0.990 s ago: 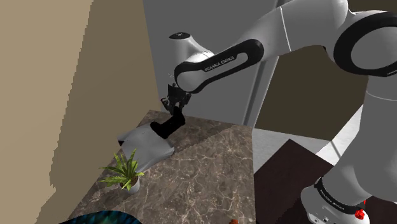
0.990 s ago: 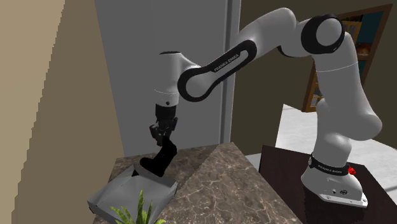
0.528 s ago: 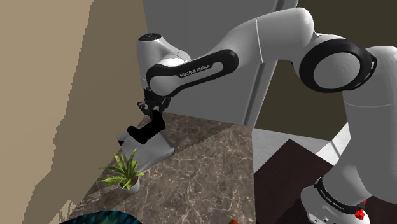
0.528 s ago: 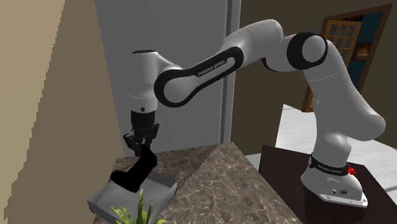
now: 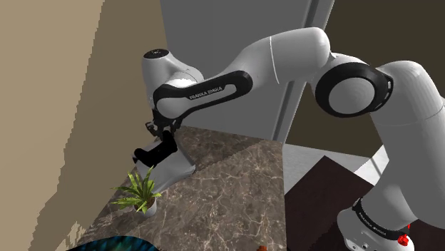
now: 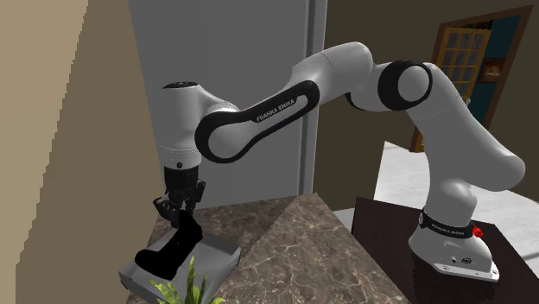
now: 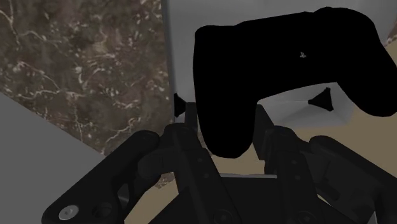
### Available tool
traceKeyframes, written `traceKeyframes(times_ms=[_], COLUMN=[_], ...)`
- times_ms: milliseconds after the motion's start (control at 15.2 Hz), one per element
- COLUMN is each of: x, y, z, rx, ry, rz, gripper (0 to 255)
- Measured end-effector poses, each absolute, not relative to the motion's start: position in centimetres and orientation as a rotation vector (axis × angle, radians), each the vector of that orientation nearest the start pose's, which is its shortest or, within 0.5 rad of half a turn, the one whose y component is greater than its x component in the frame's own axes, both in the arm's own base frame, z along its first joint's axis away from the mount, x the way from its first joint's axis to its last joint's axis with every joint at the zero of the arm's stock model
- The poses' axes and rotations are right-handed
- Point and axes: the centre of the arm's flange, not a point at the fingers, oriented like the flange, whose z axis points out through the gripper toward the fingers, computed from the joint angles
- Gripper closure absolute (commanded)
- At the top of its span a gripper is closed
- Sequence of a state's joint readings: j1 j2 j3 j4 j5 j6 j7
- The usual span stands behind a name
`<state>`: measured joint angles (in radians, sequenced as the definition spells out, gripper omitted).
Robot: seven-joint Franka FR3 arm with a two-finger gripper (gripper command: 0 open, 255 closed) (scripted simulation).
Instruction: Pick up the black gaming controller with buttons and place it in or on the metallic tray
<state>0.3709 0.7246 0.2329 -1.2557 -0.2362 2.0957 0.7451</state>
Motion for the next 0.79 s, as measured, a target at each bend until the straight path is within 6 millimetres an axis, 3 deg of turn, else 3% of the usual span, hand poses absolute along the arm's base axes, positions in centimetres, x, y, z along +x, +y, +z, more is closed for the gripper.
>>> traceKeyframes(times_ms=[462, 792], x=[65.4, 65.6], y=[37.9, 37.8], z=[31.6, 31.2], rx=[-3.093, -3.092], ry=[0.164, 0.168], rz=[-0.23, -0.236], gripper=[255, 255])
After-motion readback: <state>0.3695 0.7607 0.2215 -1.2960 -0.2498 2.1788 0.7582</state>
